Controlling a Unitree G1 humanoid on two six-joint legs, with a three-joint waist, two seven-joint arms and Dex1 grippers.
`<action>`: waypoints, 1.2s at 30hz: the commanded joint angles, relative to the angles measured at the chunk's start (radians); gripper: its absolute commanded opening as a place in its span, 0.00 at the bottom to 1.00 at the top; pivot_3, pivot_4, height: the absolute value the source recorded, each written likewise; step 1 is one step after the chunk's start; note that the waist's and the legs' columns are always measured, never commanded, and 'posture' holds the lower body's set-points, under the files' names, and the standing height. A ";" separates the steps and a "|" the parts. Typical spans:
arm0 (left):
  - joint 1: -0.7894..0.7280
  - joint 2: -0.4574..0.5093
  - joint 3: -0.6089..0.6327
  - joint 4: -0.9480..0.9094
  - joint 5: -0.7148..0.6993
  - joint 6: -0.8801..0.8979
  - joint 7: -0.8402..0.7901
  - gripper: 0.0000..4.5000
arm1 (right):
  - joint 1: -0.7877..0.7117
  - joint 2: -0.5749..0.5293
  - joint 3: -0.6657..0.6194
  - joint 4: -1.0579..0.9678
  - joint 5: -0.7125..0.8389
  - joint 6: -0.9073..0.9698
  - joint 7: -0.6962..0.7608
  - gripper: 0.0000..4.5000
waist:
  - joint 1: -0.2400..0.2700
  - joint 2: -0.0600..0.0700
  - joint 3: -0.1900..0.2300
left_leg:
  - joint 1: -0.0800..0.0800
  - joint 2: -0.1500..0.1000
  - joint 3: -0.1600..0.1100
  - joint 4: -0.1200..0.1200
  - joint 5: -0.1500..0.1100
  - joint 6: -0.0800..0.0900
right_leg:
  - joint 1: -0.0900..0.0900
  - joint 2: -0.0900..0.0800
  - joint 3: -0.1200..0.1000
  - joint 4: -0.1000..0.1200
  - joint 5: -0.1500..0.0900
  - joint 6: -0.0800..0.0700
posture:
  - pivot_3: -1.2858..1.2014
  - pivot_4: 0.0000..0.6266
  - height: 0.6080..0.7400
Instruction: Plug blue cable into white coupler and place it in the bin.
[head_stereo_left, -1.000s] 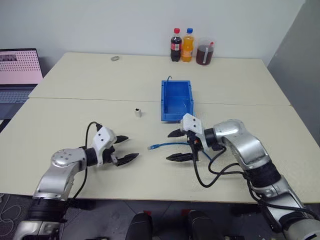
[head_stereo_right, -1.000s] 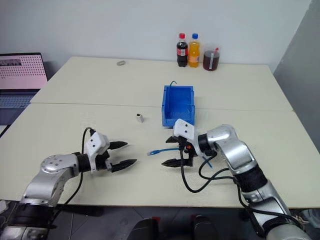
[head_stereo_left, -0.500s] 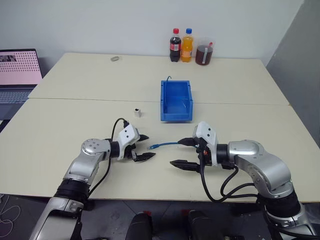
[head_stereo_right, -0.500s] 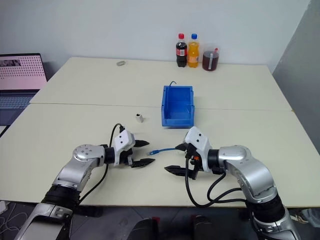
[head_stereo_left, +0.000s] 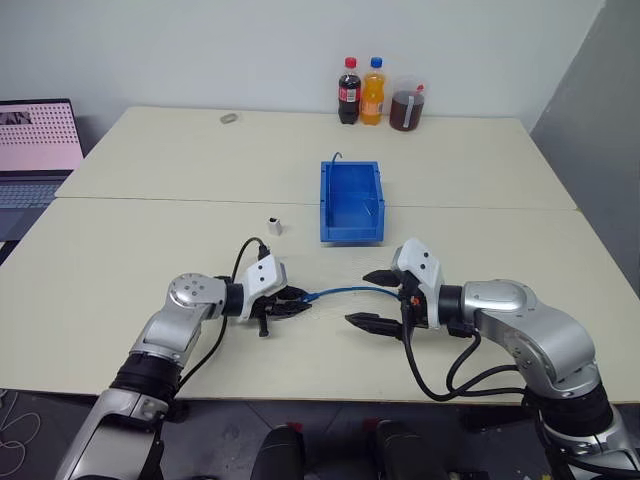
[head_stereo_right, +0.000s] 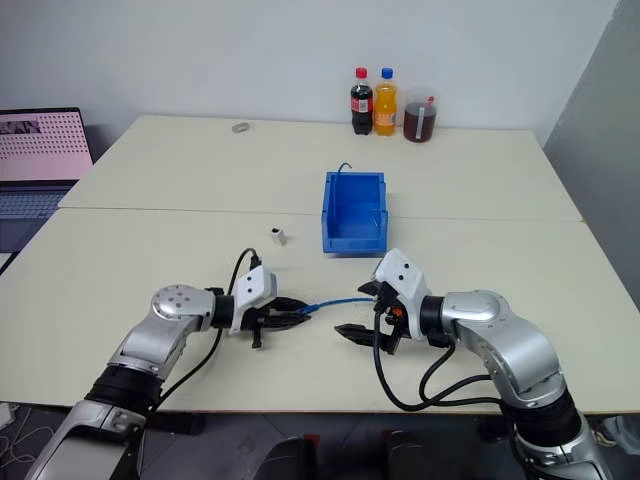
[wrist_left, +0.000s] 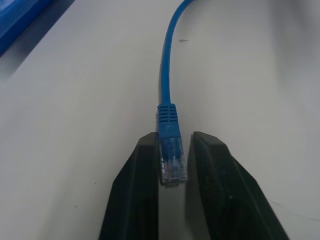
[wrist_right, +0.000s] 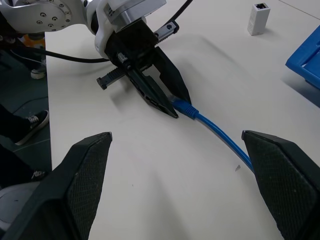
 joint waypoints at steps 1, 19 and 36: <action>0.035 0.018 -0.006 0.003 0.020 0.009 0.001 0.05 | 0.007 -0.023 -0.008 -0.042 0.018 -0.054 -0.004 0.99 | 0.000 0.000 0.000 | 0.000 0.000 0.000 0.000 0.000 0.000 | 0.000 0.000 0.000 0.000 0.000 0.000 | 0.52 0.24 1.00; 0.062 -0.098 0.160 -0.465 -0.453 0.514 0.102 0.05 | 0.273 0.177 -0.213 -0.130 0.352 -0.004 -0.200 0.99 | -0.004 -0.002 0.001 | -0.003 0.000 -0.002 0.000 0.000 0.000 | -0.001 0.000 -0.002 -0.001 0.000 0.000 | 0.52 0.24 1.00; 0.045 -0.102 0.205 -0.521 -0.624 0.682 0.173 0.05 | 0.159 0.280 -0.246 -0.002 0.517 -0.043 -0.315 0.99 | -0.002 -0.002 0.001 | -0.003 0.000 -0.002 -0.001 0.000 0.000 | -0.001 0.000 -0.001 -0.003 0.000 0.000 | 0.52 0.24 1.00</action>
